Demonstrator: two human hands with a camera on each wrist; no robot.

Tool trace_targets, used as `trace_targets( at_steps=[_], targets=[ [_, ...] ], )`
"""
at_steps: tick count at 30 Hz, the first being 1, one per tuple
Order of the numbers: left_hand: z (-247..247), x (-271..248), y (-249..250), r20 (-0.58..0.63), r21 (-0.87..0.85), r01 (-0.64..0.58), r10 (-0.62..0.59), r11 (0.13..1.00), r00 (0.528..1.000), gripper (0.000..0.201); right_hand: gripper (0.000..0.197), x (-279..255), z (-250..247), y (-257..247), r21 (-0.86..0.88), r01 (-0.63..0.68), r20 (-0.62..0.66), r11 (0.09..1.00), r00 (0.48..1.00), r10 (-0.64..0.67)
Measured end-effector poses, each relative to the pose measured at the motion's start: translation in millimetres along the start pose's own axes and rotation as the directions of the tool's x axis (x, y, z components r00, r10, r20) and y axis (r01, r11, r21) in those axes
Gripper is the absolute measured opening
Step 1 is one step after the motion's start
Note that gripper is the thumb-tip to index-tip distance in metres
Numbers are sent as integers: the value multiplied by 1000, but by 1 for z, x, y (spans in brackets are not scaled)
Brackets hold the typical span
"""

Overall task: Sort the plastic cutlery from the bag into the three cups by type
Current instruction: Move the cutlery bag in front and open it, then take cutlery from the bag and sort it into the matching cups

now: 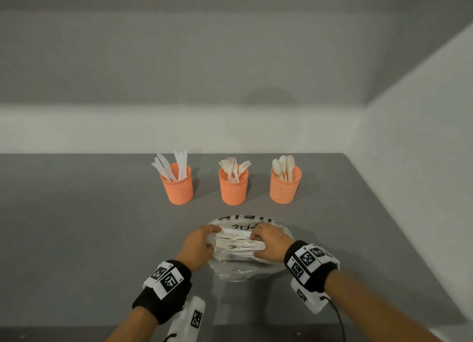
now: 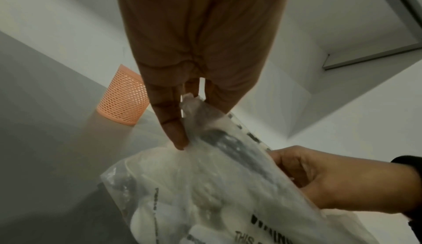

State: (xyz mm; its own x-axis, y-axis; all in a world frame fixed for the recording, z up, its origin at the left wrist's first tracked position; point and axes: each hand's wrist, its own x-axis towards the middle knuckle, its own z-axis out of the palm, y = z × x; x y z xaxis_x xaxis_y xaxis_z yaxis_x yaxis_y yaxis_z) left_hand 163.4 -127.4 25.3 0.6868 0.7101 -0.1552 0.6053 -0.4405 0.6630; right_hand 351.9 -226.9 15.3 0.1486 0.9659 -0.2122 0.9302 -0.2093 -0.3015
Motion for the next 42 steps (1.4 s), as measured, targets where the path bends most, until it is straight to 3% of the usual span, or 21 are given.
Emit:
trace_targets(
  at_steps=[4, 12, 19, 29, 34, 38, 42],
  targets=[
    [4, 2, 8, -6, -4, 2, -2, 1000, 1000, 52, 53, 0, 6, -7, -95, -8, 7, 995, 1000, 9],
    [-7, -1, -2, -12, -38, 47, -47, 998, 999, 51, 43, 0, 5, -9, -28, -6, -47, 1000, 999, 4],
    [6, 2, 10, 16, -50, 49, -48, 998, 999, 49, 54, 0, 11, -19, -103, -13, 35, 995, 999, 17],
    [-1, 4, 3, 22, -93, 59, -57, 994, 998, 50, 50, -3, 17, -27, -19, -55, 22, 998, 998, 56],
    [-6, 0, -6, 91, -82, 111, -103, 990, 990, 45, 50, -5, 16, -26, 108, -104, -2, 989, 994, 105],
    [-4, -2, -6, 134, -166, 144, -122, 976, 983, 46, 43, -5, 10, -22, 202, -134, -26, 970, 990, 142],
    [2, 0, 1, 146, -256, 157, -123, 954, 982, 49, 50, -6, 3, -17, 259, -154, -49, 953, 984, 172]
  ],
)
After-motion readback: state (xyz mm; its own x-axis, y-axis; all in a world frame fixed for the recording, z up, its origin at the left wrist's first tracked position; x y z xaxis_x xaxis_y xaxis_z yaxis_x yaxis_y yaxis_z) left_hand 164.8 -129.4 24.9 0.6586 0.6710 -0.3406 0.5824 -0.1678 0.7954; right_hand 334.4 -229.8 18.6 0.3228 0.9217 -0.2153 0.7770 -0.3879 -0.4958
